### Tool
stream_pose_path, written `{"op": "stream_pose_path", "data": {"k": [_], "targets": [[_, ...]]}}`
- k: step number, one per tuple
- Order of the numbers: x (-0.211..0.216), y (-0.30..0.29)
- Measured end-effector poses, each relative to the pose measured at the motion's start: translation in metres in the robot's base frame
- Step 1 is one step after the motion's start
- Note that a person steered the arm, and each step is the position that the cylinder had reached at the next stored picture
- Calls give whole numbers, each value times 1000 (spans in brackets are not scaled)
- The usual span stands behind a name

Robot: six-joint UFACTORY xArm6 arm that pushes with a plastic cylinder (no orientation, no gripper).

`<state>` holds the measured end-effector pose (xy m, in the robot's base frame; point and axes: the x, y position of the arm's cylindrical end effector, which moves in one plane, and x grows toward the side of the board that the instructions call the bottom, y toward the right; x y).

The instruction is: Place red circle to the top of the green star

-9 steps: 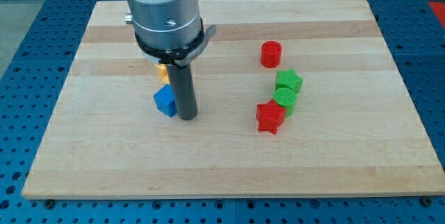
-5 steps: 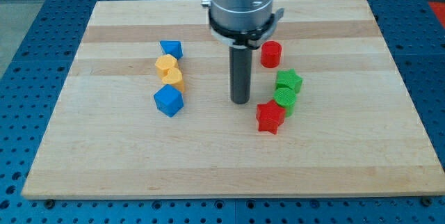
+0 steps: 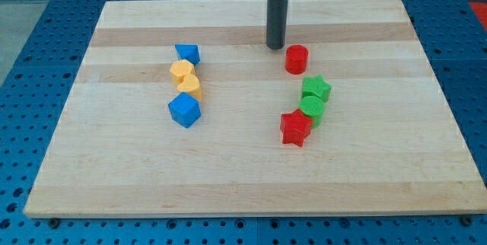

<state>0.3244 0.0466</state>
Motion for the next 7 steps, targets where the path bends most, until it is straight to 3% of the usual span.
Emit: {"op": "stream_pose_path", "data": {"k": [2, 7], "targets": [[42, 6], [58, 14]]}}
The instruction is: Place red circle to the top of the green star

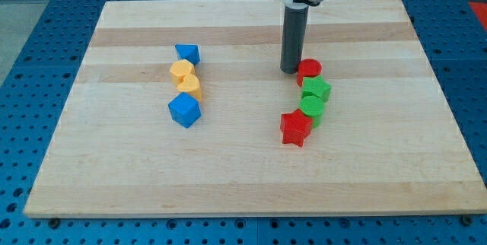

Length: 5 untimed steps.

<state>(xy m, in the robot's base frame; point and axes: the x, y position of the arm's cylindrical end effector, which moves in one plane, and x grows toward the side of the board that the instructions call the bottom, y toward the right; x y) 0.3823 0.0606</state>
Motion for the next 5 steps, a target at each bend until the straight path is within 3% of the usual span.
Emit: {"op": "stream_pose_path", "data": {"k": [3, 5], "targets": [[50, -47], [139, -47]]}}
